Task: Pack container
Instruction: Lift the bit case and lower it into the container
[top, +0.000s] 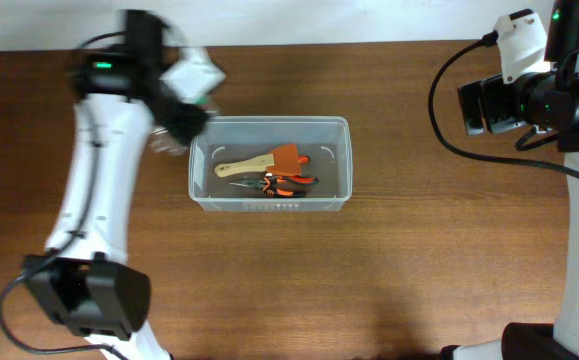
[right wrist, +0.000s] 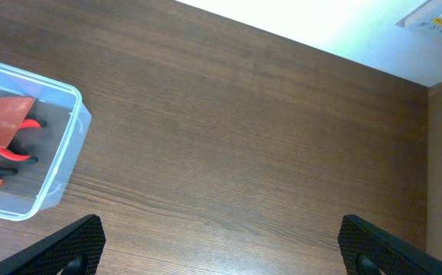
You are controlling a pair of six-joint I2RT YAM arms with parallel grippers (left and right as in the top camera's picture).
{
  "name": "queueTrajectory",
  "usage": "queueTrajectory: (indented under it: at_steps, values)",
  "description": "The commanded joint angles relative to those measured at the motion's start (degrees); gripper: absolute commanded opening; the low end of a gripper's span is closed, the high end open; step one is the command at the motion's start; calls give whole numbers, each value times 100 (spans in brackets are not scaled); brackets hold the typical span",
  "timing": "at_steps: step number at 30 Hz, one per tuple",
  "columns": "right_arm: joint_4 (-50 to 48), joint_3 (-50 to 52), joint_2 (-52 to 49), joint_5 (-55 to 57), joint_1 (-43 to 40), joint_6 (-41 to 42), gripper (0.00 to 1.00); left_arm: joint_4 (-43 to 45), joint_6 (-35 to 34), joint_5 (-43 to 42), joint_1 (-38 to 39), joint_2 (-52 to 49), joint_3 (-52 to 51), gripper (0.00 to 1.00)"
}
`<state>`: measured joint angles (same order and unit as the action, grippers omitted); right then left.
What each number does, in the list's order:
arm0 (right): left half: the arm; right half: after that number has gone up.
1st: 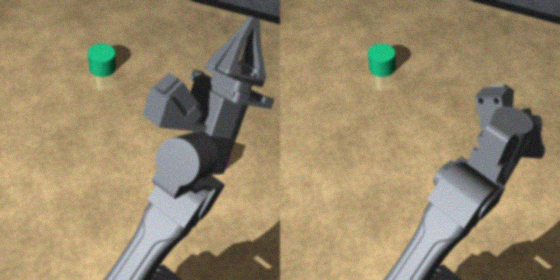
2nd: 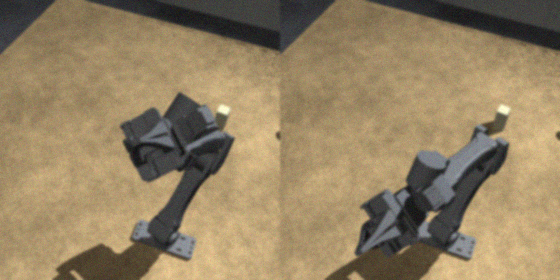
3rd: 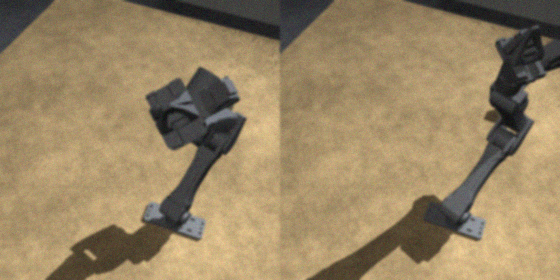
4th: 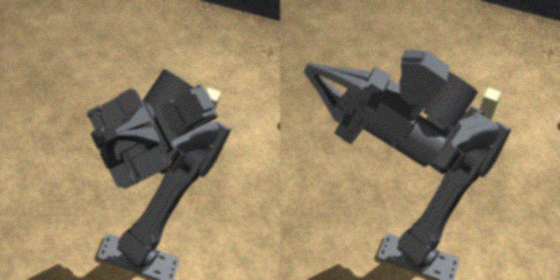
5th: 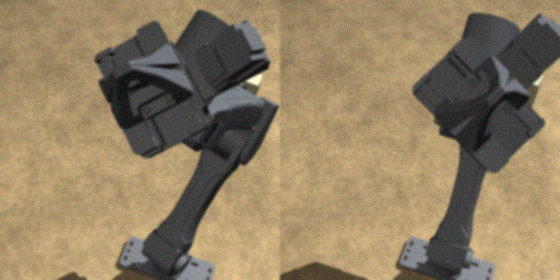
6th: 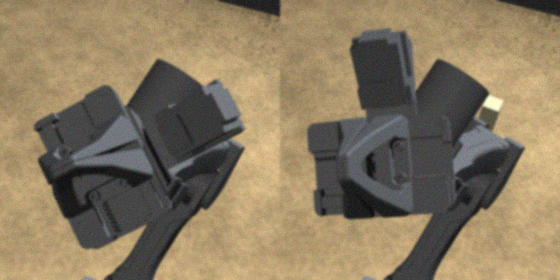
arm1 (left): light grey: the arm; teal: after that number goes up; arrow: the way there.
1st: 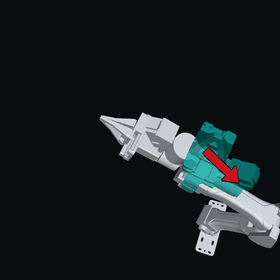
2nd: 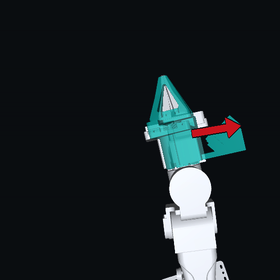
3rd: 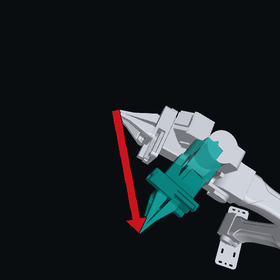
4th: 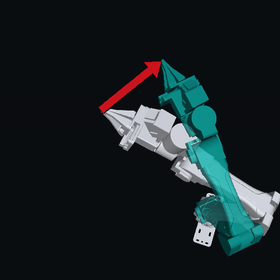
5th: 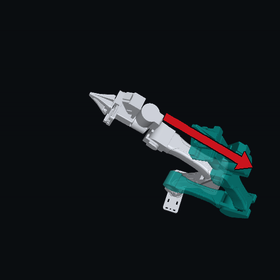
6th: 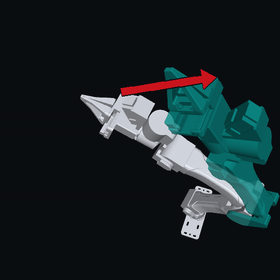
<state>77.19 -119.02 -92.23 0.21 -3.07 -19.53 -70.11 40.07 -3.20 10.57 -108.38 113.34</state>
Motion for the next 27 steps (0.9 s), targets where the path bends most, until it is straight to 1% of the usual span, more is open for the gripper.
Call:
queueTrajectory:
  at_steps: [1, 2, 7, 14, 21, 22, 25, 27]
  values:
    - [17, 4, -13, 48, -33, 37, 99, 197, 1130, -22, 485, -103, 59, 2]
    - [22, 4, -13, 50, -33, 37, 99, 271, 1237, -22, 601, -192, 55, 2]
    - [26, 4, -13, 48, -33, 37, 98, 326, 1204, -164, 743, -809, 13, 2]
    - [50, 4, -13, 46, -33, 57, 99, 326, 1073, -201, 520, -1766, 7, 2]
    - [50, 4, -13, 46, -33, 57, 98, 328, 1054, -358, 424, -2116, 7, 2]
    - [55, 4, -13, 48, -33, 57, 99, 328, 1054, -424, 409, -2149, 7, 6]
    - [61, 4, -13, 48, -33, 55, 99, 302, 1027, -476, 398, -2192, 7, 20]
    - [61, 4, -13, 48, -33, 55, 98, 304, 1027, -479, 400, -2192, 7, 33]
